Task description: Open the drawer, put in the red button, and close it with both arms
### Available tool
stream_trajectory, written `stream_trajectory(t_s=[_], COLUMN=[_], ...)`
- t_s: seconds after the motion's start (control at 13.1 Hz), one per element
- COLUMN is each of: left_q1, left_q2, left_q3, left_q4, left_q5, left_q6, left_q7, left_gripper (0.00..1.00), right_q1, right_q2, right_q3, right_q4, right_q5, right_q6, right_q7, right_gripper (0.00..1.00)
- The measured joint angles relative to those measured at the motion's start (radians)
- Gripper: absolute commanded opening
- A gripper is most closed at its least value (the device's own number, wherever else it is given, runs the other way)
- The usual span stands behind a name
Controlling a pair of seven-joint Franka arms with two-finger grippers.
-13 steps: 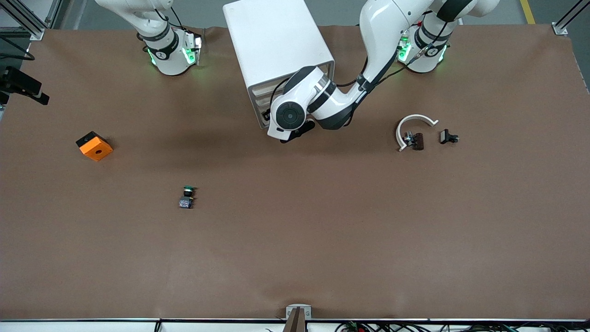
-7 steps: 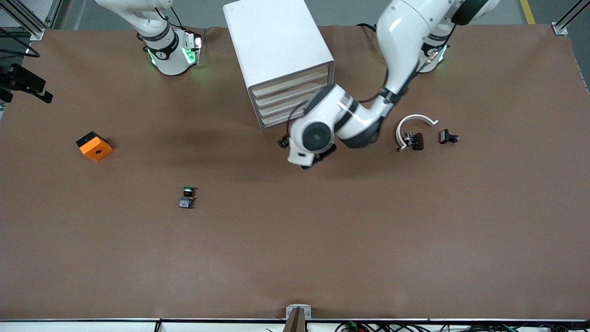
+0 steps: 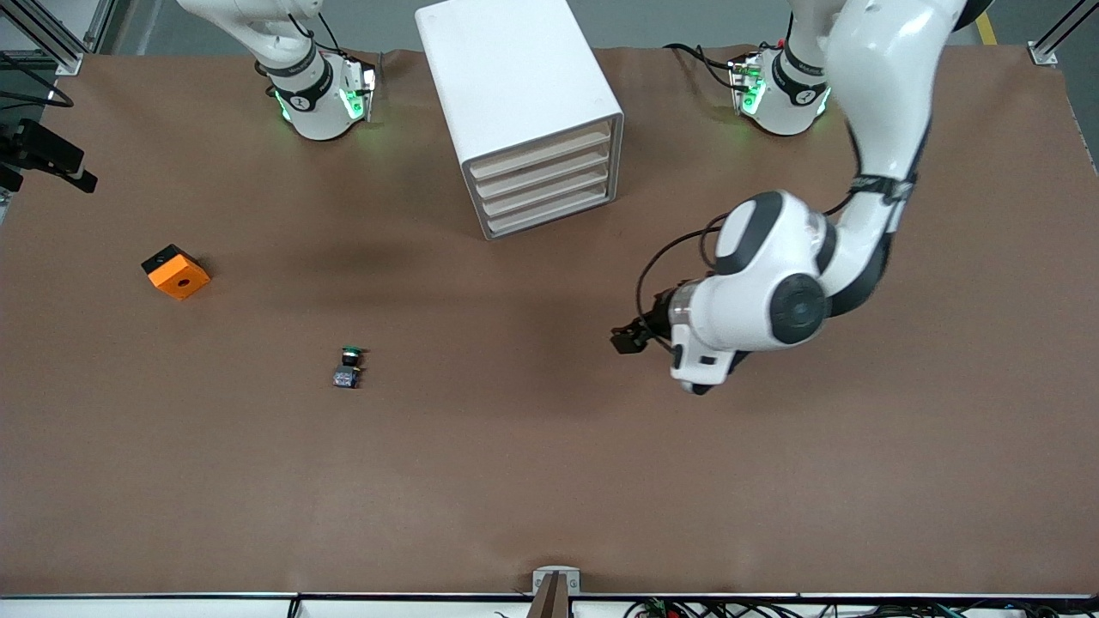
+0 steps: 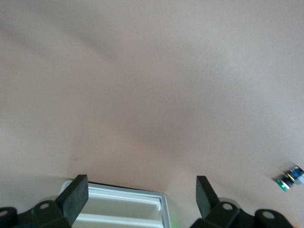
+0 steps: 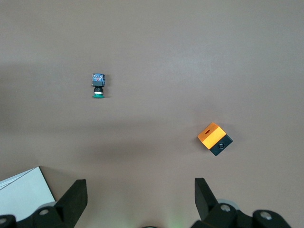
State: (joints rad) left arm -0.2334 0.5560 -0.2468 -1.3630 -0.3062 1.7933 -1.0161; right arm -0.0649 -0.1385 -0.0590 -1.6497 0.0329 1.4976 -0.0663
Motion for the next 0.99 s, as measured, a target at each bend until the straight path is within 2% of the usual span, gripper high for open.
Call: stream_trajectory(t_s=[0.46,0.61,0.76,0.99], left_q1=[0.165,0.179,0.177,0.175], left_q2=[-0.156,-0.213,-0.290,-0.430], left_q3=[0.002,0.029,0.076,0.146], left_q4=[-0.002,-0.007,-0.047,-0.172], left_q5=[0.060,0.086,0.095,0.140], left_q6=[-0.248,-0.338,-0.380,-0.392], left_q7=[0.338,0.463,0.577,0.758], left_gripper=[1.00,1.00,1.00,1.00], right_q1=[0.000,0.000,0.000,0.000], right_q2=[0.000,0.000,0.000,-0.001], right_q3=[0.000,0.002,0.002,0.002], right_q4=[-0.001,-0.001,-0.002,-0.003], right_q5=[0.000,0.000,0.000,0.000], right_q6=[-0.007,-0.008,-0.008,-0.008], right_q7=[0.015,0.030,0.040,0.041], right_gripper=[1.00,1.00,1.00,1.00])
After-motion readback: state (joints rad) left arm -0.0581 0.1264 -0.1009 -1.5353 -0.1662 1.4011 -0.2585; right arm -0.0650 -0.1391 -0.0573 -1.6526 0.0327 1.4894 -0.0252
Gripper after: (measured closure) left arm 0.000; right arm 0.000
